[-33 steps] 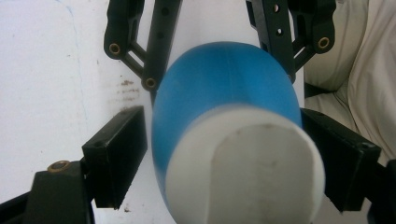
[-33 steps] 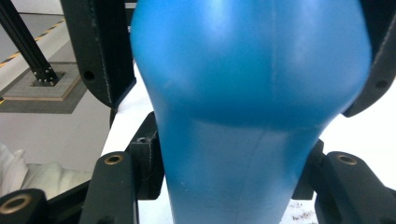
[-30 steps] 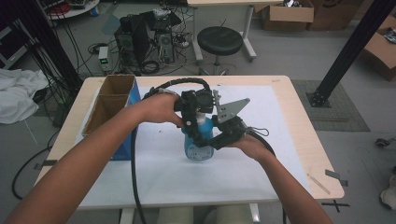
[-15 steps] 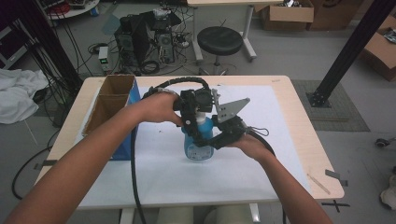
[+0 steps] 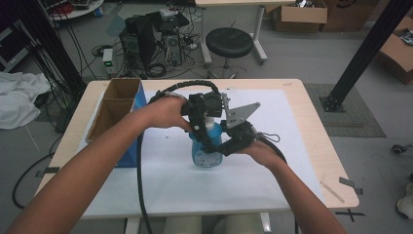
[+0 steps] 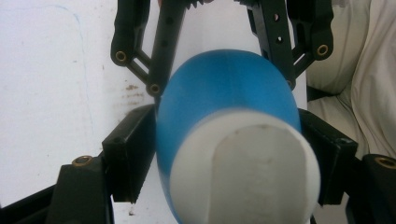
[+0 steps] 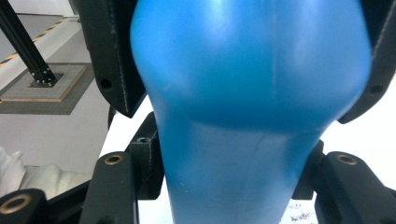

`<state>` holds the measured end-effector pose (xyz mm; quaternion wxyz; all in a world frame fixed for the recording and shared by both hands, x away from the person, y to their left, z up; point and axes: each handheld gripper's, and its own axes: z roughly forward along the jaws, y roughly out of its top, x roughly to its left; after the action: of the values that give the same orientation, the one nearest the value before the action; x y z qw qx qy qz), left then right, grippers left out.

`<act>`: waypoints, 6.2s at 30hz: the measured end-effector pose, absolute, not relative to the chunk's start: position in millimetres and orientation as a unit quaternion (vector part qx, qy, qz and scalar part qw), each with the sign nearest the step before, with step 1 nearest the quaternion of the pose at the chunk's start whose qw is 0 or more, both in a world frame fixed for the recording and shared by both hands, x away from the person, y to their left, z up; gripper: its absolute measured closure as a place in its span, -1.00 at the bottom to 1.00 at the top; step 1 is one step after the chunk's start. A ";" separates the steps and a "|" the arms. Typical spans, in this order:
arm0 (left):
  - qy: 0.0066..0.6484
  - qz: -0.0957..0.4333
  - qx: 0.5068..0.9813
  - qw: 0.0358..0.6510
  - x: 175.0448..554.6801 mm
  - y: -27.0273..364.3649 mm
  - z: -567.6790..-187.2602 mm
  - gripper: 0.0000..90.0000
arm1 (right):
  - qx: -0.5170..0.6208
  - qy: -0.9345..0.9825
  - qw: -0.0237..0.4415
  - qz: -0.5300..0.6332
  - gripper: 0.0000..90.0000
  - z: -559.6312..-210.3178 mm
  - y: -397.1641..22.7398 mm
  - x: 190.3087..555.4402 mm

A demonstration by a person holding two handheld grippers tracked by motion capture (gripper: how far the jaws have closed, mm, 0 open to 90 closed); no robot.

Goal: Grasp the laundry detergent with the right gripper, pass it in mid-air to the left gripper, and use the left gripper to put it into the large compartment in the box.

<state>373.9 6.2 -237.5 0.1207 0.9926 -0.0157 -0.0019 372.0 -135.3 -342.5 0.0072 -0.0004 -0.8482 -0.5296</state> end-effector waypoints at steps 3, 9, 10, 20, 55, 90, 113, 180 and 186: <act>-0.016 -0.001 0.992 0.121 373.9 6.2 -237.5 -0.32 | -0.001 -0.849 0.007 -0.529 -0.02 -342.4 -135.3 372.0; -0.019 0.001 0.992 0.122 374.1 6.0 -237.4 -0.25 | -0.002 -0.849 0.007 -0.528 -0.02 -342.4 -135.8 371.8; -0.021 0.000 0.992 0.122 374.1 6.0 -237.4 -0.24 | -0.002 -0.849 0.007 -0.529 -0.02 -342.5 -135.9 372.0; -0.024 -0.003 0.992 0.124 372.7 6.3 -237.0 -0.18 | -0.001 -0.848 0.006 -0.529 -0.02 -342.4 -135.7 371.5; 0.104 0.036 0.986 0.123 377.9 32.5 -202.0 -0.16 | -0.123 -0.877 -0.018 -0.464 -0.66 -329.5 -223.8 359.2; 0.441 0.093 0.886 0.115 413.0 78.7 -151.7 -0.16 | -0.170 -0.945 -0.042 -0.277 -0.63 -308.0 -296.0 356.9; 0.604 0.126 0.779 0.117 405.9 144.4 -100.8 -0.16 | -0.147 -0.946 -0.047 -0.284 -0.61 -306.7 -296.7 357.8; 0.662 0.137 0.729 0.106 400.7 243.1 -255.9 -0.16 | -0.157 -0.948 -0.043 -0.275 -0.62 -320.1 -297.5 355.8; 0.662 0.128 0.732 0.097 403.3 244.0 -268.4 -0.16 | -0.158 -0.948 -0.042 -0.274 -0.62 -321.6 -295.5 355.6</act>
<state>403.3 244.0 -268.4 0.0968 0.7323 0.6619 0.1276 355.6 -295.5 -321.6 -0.0415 -0.1577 -0.9477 -0.2742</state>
